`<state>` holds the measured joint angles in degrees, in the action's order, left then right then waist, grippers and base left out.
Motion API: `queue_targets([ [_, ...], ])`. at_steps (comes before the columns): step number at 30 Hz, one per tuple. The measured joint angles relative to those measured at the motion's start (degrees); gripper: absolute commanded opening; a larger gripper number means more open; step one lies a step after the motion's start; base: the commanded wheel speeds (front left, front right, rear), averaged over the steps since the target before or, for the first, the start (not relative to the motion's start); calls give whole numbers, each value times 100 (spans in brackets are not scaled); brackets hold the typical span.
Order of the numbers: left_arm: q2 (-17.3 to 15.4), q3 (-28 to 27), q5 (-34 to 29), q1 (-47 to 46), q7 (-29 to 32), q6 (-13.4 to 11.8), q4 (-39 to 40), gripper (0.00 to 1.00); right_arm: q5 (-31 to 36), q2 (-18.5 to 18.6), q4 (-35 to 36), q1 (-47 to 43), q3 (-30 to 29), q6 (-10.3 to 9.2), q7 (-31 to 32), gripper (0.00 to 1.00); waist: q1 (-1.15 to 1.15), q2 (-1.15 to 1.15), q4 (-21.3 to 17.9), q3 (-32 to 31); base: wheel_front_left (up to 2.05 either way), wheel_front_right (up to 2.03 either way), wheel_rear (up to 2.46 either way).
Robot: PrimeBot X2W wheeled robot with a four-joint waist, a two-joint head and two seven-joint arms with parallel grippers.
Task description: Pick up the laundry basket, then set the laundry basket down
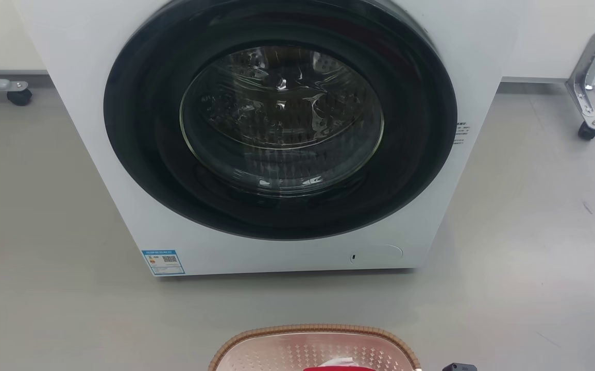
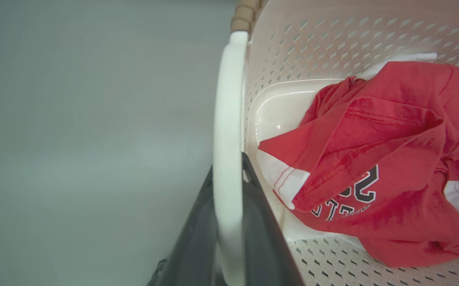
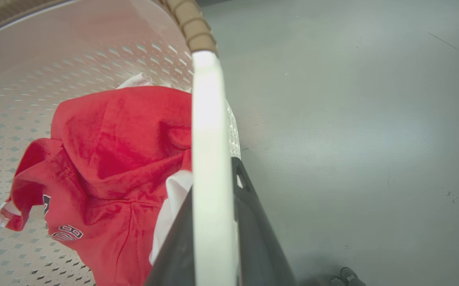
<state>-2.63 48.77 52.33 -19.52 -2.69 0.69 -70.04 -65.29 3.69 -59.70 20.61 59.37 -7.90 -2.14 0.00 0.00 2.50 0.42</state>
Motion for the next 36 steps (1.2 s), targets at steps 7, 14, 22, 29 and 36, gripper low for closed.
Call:
queue_targets([
  [7,0,14,11,0,-1,-16,4,0,-88,0,-12,16,74,0,-46,0,0,0,3,11,0,0,0],
  [14,-3,25,32,-3,-46,-18,11,0,-129,1,-37,122,166,0,-55,0,0,0,4,31,0,0,0],
  [22,-4,46,38,-10,-52,-24,23,0,-237,2,-56,121,248,0,-102,0,0,0,10,70,0,0,0],
  [29,-8,37,40,-263,-81,-26,18,0,-278,4,-87,381,304,0,-154,0,0,0,9,287,0,0,0],
  [36,-43,24,34,-837,-146,-68,41,0,-272,12,-137,979,310,0,-213,0,0,0,16,638,0,0,0],
])
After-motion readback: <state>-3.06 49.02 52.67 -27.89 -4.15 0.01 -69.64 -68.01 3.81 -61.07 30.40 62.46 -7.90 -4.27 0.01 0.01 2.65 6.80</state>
